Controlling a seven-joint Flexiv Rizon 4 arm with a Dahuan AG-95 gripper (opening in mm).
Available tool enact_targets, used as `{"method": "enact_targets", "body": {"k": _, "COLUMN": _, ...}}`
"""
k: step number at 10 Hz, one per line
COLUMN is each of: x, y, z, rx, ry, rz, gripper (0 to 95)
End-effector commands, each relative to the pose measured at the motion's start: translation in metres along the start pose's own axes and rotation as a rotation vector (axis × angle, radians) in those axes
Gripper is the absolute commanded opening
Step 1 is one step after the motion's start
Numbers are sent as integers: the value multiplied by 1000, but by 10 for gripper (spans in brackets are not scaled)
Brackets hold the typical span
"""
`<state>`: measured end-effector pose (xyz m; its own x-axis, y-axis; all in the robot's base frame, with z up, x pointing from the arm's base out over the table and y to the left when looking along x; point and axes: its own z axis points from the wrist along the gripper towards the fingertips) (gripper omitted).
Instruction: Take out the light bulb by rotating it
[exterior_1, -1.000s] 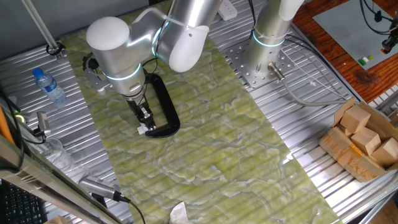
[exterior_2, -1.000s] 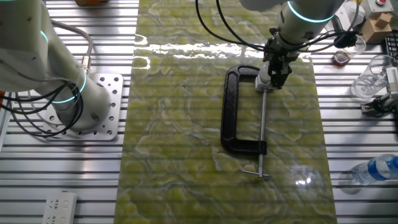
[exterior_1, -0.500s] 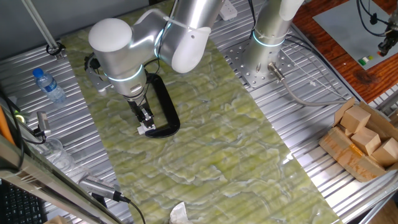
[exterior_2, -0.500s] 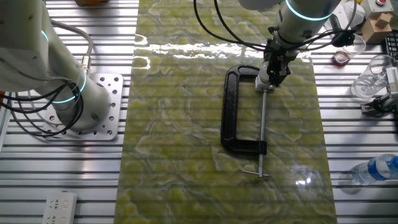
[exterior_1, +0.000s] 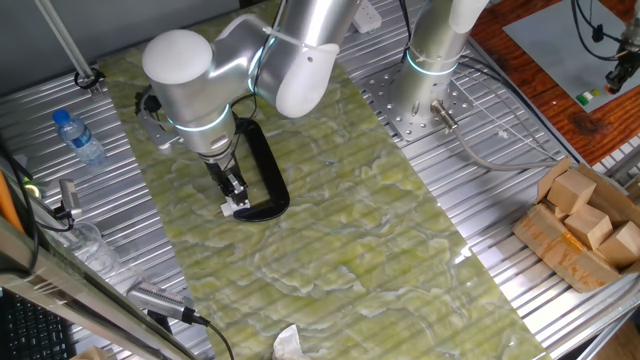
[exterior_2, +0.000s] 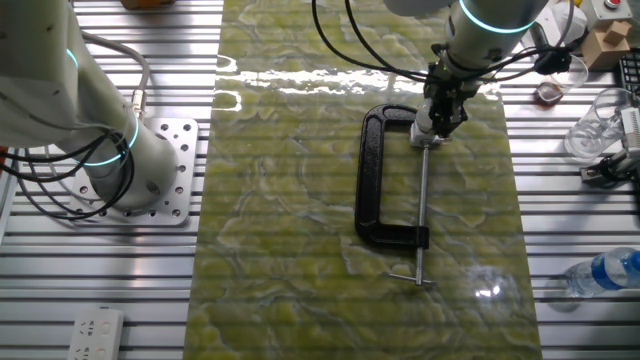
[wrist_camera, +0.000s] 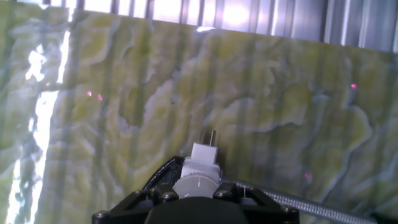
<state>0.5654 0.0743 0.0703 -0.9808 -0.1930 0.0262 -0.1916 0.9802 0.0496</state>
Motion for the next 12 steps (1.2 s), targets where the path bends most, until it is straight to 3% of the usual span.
{"method": "enact_targets", "body": {"k": 1, "x": 0, "y": 0, "z": 0, "rx": 7, "ry": 0, "rz": -332, "gripper": 0}}
{"method": "enact_targets", "body": {"k": 2, "x": 0, "y": 0, "z": 0, "rx": 8, "ry": 1, "rz": -422, "gripper": 0}}
{"method": "enact_targets", "body": {"k": 3, "x": 0, "y": 0, "z": 0, "rx": 5, "ry": 2, "rz": -612, "gripper": 0}}
{"method": "enact_targets", "body": {"k": 4, "x": 0, "y": 1, "z": 0, "rx": 6, "ry": 2, "rz": -691, "gripper": 0}}
{"method": "enact_targets", "body": {"k": 6, "x": 0, "y": 0, "z": 0, "rx": 4, "ry": 2, "rz": -938, "gripper": 0}}
{"method": "enact_targets", "body": {"k": 9, "x": 0, "y": 1, "z": 0, "rx": -3, "ry": 1, "rz": -1145, "gripper": 0}}
{"method": "enact_targets", "body": {"k": 12, "x": 0, "y": 2, "z": -1, "rx": -11, "ry": 16, "rz": -1236, "gripper": 0}}
